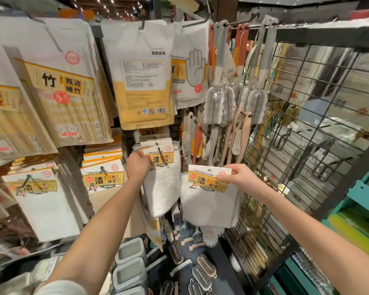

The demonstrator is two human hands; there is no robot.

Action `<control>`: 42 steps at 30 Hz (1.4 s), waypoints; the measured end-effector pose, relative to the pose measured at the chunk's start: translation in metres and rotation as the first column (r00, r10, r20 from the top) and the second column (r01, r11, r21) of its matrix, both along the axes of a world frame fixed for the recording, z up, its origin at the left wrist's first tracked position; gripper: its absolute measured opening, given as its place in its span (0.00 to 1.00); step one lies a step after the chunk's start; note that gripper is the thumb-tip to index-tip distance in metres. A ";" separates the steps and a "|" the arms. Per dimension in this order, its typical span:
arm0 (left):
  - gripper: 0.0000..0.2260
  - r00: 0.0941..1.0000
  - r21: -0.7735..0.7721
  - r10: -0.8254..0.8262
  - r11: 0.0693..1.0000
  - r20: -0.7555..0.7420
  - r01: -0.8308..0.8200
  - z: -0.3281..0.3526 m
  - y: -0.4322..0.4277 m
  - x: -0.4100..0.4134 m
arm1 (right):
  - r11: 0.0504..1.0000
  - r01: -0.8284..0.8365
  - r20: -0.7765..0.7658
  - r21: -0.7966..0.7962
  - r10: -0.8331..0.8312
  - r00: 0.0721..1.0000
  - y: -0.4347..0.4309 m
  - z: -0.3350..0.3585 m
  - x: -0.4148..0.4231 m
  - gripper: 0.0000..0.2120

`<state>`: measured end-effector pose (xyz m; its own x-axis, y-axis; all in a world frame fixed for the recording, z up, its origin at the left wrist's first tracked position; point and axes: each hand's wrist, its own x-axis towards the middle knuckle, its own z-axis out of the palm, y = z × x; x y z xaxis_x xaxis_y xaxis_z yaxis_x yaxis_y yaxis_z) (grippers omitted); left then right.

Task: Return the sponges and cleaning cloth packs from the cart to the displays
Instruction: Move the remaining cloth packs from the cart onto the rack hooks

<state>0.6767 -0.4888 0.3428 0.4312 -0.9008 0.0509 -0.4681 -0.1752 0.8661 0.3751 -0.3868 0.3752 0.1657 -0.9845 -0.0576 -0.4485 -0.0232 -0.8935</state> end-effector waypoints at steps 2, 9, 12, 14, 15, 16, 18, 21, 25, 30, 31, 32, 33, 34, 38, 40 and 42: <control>0.11 1.000 0.061 -0.003 0.998 0.005 0.003 0.007 -0.005 0.001 | 0.999 -0.035 -0.043 -0.013 0.034 0.999 -0.003 0.000 0.011 0.09; 0.11 0.990 -0.183 -0.133 0.975 -0.039 0.123 0.029 0.031 0.011 | 0.995 -0.099 -0.012 -0.002 0.099 0.995 -0.018 0.006 0.060 0.04; 0.08 0.973 -0.215 -0.232 0.950 -0.007 0.225 0.033 0.049 0.026 | 0.990 -0.139 -0.009 0.002 0.139 0.990 -0.029 0.009 0.084 0.09; 0.07 0.967 -0.201 -0.255 0.947 -0.002 0.249 0.034 0.058 0.038 | 0.987 -0.158 -0.019 0.011 0.158 0.987 -0.042 0.010 0.099 0.11; 0.07 0.964 -0.195 -0.265 0.946 -0.009 0.259 0.033 0.062 0.042 | 0.986 -0.167 -0.038 0.017 0.167 0.985 -0.048 0.009 0.105 0.12; 0.08 0.961 -0.185 -0.276 0.946 -0.021 0.268 0.033 0.066 0.047 | 0.985 -0.172 -0.076 0.016 0.173 0.982 -0.056 0.007 0.110 0.13; 0.08 0.956 -0.175 -0.291 0.944 -0.033 0.281 0.030 0.071 0.055 | 0.987 -0.158 -0.184 0.005 0.156 0.970 -0.069 0.002 0.118 0.14; 0.08 0.948 -0.163 -0.316 0.938 -0.028 0.307 0.028 0.075 0.066 | 0.992 -0.124 -0.220 -0.022 0.116 0.969 -0.080 -0.008 0.123 0.15; 0.09 0.938 -0.131 -0.347 0.930 -0.010 0.343 0.030 0.076 0.068 | 0.997 -0.072 -0.117 -0.042 0.066 0.991 -0.082 -0.019 0.120 0.13; 0.09 0.911 -0.112 -0.410 0.908 -0.041 0.404 0.028 0.077 0.064 | 0.995 0.001 -0.133 -0.097 -0.014 0.991 -0.096 -0.026 0.132 0.12; 0.09 0.905 -0.112 -0.422 0.903 -0.058 0.414 0.027 0.078 0.062 | 0.993 0.041 -0.139 -0.109 -0.056 0.989 -0.101 -0.026 0.136 0.12; 0.09 0.899 -0.113 -0.431 0.900 -0.075 0.422 0.026 0.080 0.060 | 0.990 0.078 -0.161 -0.118 -0.096 0.982 -0.106 -0.024 0.141 0.12; 0.09 0.894 -0.111 -0.438 0.897 -0.093 0.428 0.024 0.081 0.060 | 0.985 0.107 -0.201 -0.136 -0.134 0.970 -0.114 -0.023 0.147 0.12; 0.09 0.888 -0.103 -0.448 0.893 -0.106 0.438 0.021 0.084 0.060 | 0.980 0.141 -0.247 -0.143 -0.173 0.953 -0.120 -0.021 0.152 0.13; 0.08 0.875 -0.084 -0.464 0.886 -0.137 0.457 0.013 0.090 0.069 | 0.953 0.272 -0.337 -0.132 -0.301 0.892 -0.136 -0.018 0.166 0.19; 0.08 0.884 -0.080 -0.441 0.898 -0.152 0.434 0.012 0.092 0.075 | 0.948 0.294 -0.356 -0.123 -0.318 0.879 -0.133 -0.019 0.169 0.16; 0.08 0.897 -0.084 -0.415 0.910 -0.154 0.406 0.012 0.094 0.076 | 0.946 0.290 -0.316 -0.143 -0.321 0.893 -0.124 -0.019 0.165 0.22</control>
<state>0.7530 -0.3950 0.3546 0.0294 -0.9978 0.0590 -0.3394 0.0455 0.9395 0.5401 -0.5103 0.3562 -0.1575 -0.9869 0.0342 -0.7153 0.0902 -0.6929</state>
